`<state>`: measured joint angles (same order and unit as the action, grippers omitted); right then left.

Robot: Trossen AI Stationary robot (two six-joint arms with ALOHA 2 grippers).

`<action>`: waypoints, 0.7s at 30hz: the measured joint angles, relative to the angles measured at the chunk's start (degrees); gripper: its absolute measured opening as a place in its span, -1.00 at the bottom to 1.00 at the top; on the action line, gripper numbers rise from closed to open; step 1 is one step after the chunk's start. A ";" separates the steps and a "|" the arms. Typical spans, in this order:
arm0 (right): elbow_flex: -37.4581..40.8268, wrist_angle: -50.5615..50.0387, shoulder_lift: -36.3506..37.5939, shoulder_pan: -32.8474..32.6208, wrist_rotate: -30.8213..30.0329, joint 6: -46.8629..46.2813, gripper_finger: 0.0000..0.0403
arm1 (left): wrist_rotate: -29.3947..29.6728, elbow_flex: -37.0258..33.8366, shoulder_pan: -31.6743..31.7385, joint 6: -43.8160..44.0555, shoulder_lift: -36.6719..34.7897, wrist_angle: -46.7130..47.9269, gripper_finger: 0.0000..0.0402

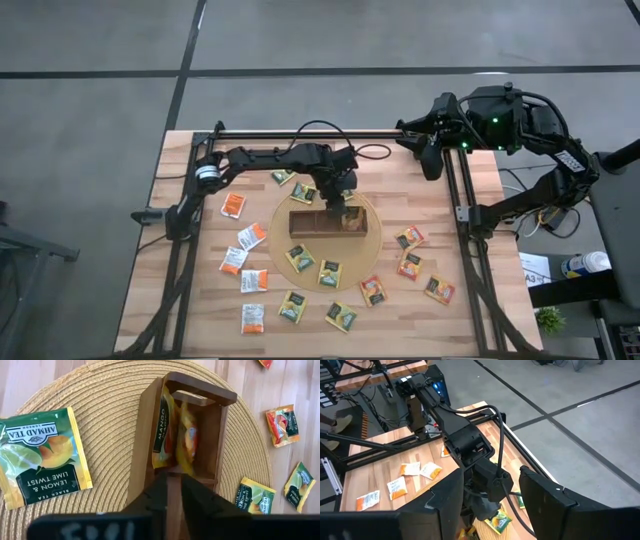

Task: Pick & Place Tea
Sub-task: Put the orange tea bag into the right section of the wooden organizer

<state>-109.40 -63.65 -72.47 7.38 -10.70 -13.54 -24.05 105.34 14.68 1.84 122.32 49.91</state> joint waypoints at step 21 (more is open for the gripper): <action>0.77 -7.78 0.02 0.00 0.20 -4.32 -0.07 | -0.11 4.49 -1.65 1.12 -1.75 4.97 -0.59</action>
<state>-108.63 -71.43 -72.44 7.38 -10.50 -17.86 -24.16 109.83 13.03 2.95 120.58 54.88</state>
